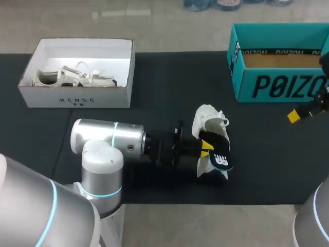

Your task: Take the shoe out of the shoebox, open the shoe tongue, remove and reinsert the insole, then place the shoe into the shoebox

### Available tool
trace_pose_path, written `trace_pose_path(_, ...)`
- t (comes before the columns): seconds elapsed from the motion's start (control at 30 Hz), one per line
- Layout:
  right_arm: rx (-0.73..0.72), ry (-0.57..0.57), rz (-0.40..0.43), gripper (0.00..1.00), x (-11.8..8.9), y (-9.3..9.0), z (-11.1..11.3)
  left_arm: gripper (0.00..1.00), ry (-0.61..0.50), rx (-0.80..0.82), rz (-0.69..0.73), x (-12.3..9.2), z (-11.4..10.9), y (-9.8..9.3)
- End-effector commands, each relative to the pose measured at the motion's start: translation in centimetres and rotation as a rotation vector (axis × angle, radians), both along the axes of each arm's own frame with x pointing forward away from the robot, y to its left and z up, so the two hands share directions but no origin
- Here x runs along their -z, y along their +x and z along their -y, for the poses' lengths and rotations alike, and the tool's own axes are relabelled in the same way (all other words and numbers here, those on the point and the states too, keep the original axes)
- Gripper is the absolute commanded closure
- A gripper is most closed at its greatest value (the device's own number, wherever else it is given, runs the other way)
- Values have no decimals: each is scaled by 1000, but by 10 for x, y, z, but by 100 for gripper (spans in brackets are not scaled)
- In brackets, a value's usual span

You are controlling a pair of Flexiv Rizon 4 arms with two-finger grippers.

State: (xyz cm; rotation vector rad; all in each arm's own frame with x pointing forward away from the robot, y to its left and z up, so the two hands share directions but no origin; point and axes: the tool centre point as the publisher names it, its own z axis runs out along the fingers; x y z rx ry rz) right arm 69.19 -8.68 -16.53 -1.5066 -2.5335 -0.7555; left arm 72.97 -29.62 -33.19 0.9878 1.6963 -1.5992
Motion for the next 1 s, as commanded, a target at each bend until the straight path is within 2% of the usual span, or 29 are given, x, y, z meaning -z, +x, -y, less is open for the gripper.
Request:
trace_pose_path(0.03, 1, -2, -1, 0, 1, 1, -1, 100, -13, 0, 12, -5, 1, 5)
trace_pose_path(0.13, 1, -2, -1, 0, 1, 1, -1, 100, -17, -2, 20, -6, 1, 10)
trace_pose_path(0.6, 1, -2, -1, 0, 1, 1, -1, 100, 51, 29, 36, 18, -3, 43)
trace_pose_path(0.73, 1, -2, -1, 0, 1, 1, -1, 100, 56, 45, 20, 19, 2, 41)
trace_pose_path(0.8, 1, -2, -1, 0, 1, 1, -1, 54, 52, 52, 18, 17, 4, 38)
trace_pose_path(0.83, 1, -2, -1, 0, 1, 1, -1, 36, 51, 54, 17, 16, 5, 36)
trace_pose_path(0.87, 1, -2, -1, 0, 1, 1, -1, 22, 50, 55, 17, 14, 4, 33)
trace_pose_path(0.9, 1, -2, -1, 0, 1, 1, -1, 24, 50, 55, 16, 14, 4, 32)
trace_pose_path(1.0, 1, -2, -1, 0, 1, 1, -1, 47, 48, 53, 13, 8, 2, 24)
